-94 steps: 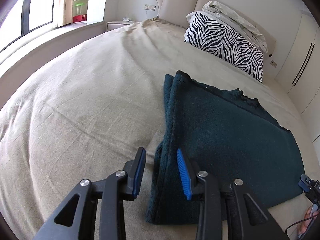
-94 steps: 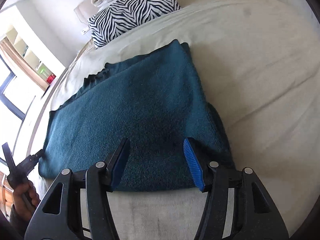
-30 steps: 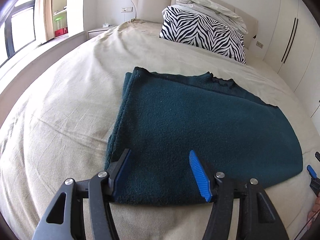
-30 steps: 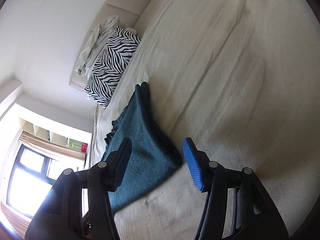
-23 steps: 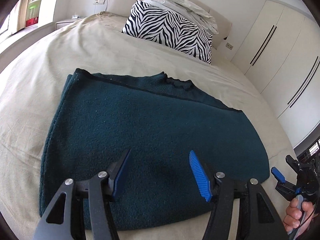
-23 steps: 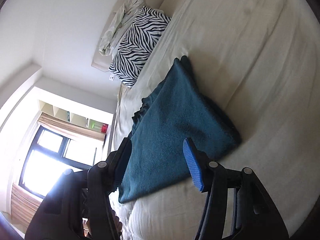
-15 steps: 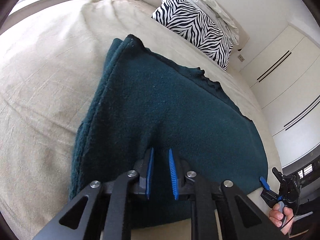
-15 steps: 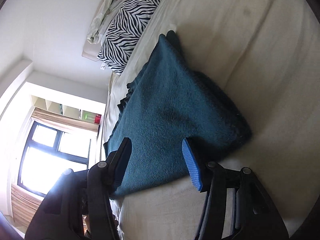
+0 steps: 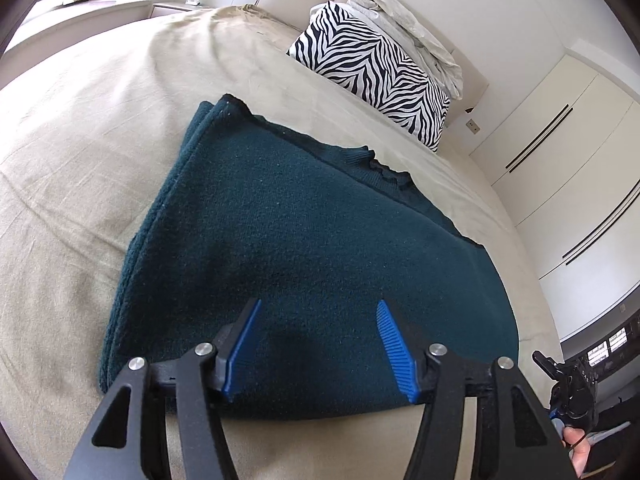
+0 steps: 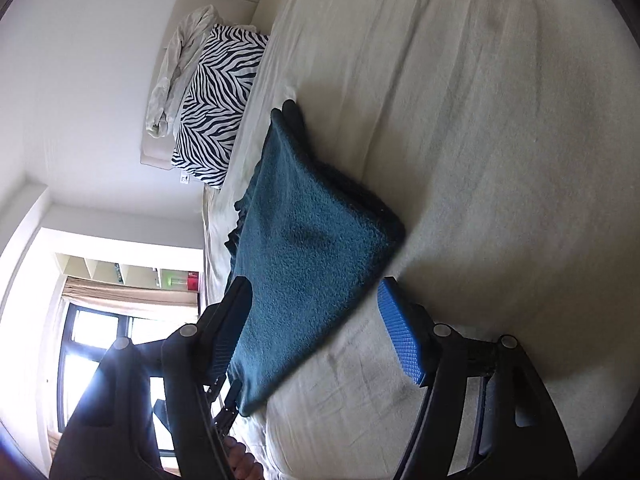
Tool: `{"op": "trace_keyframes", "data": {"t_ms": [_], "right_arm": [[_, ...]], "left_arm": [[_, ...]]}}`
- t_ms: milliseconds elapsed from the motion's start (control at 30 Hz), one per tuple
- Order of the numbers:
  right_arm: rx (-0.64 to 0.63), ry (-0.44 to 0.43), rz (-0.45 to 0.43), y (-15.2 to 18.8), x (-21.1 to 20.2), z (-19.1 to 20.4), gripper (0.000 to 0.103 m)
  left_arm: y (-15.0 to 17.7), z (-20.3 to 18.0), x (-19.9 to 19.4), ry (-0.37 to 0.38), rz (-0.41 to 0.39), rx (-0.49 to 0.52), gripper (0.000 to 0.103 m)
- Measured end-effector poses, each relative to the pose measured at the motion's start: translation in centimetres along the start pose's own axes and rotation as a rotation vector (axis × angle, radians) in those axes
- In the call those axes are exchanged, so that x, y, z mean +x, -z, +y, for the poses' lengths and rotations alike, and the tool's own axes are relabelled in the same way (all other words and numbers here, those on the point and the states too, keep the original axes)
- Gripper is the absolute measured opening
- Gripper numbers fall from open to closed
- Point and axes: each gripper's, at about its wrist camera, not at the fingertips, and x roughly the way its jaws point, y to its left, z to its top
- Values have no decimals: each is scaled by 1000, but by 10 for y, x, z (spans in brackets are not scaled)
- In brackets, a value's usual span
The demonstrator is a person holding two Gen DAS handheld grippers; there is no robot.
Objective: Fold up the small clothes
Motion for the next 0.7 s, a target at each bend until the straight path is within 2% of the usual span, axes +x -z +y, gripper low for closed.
{"op": "trace_keyframes", "data": {"t_ms": [100,300,433,567,700], "right_arm": [[30,-14,-24,4,11,5,65],[139,-52,-109,-9,12,-3,65],[172,-32,-181,-15,2,-7,63],[157,6,-162,-22,2,-7,62],[135,25,-181,-33,-5,-7,62]], "left_arm": [[-3,-3,6,6,8,-7,61],[-13,-9,14,21,7,-6,61],[-19,-19,20,25,12,20,61],[-16,-22,37,-1,59,32,61],[-10,-20,42,-5,68,43,62]]}}
